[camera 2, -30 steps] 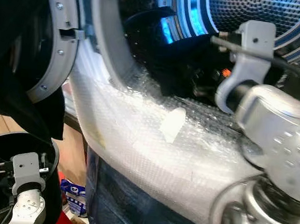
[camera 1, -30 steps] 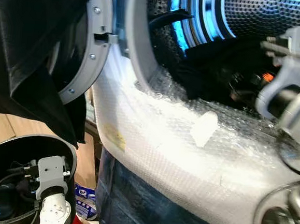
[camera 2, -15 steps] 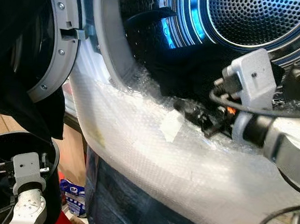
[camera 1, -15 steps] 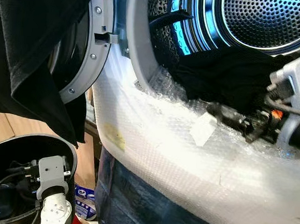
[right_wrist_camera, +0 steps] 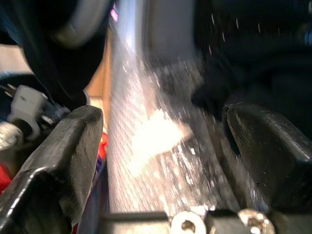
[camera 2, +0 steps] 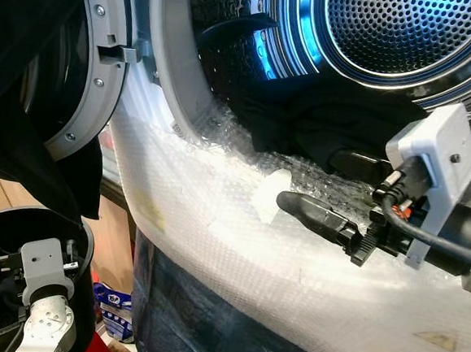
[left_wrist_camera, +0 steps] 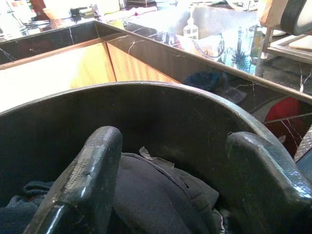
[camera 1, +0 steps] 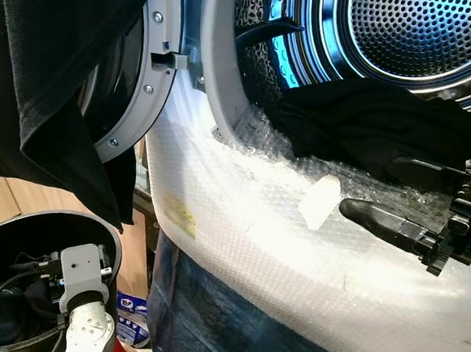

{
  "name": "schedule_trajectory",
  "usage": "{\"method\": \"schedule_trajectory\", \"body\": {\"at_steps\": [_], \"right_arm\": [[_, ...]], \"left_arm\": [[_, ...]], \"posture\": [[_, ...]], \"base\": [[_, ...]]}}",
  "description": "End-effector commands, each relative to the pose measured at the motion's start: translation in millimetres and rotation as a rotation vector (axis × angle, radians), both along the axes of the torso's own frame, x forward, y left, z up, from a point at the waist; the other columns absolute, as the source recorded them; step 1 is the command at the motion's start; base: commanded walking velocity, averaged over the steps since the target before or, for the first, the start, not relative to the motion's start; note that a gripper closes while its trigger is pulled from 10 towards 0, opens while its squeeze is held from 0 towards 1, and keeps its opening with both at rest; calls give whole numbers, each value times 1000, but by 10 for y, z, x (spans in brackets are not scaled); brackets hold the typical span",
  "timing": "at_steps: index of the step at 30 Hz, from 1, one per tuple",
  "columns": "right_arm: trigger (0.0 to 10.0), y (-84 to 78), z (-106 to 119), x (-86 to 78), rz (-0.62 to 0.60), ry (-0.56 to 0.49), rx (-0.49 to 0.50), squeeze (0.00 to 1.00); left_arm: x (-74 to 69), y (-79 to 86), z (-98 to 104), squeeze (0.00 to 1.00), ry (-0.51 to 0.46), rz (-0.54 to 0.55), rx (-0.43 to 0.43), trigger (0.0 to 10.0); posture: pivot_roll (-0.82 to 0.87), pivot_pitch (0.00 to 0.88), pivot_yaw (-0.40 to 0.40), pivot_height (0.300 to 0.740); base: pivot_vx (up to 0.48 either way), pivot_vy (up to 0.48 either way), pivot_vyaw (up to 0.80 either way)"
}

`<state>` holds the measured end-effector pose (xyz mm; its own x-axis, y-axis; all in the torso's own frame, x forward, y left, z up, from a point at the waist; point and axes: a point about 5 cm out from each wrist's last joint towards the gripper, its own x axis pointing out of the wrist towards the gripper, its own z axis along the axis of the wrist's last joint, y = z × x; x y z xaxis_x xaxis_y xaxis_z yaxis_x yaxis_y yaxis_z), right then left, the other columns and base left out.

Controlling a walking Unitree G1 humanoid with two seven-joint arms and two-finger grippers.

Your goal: Clothes washing

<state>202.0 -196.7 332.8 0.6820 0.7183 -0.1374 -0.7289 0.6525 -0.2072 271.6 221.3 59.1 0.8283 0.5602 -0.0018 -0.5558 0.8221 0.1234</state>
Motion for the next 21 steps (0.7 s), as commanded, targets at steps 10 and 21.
{"method": "schedule_trajectory", "body": {"at_steps": [10,21], "right_arm": [[10000,137,44,34,53,-90,15,0],[10000,632,74,64,420,-215,353,0]], "left_arm": [[19,-33,-23,0,9,-5,-8,10000],[-23,-2,-21,0,4,8,-3,10000]], "posture": [[-227,0,-123,740],[-181,0,-128,740]], "base": [[0,0,0],[0,0,0]]}}
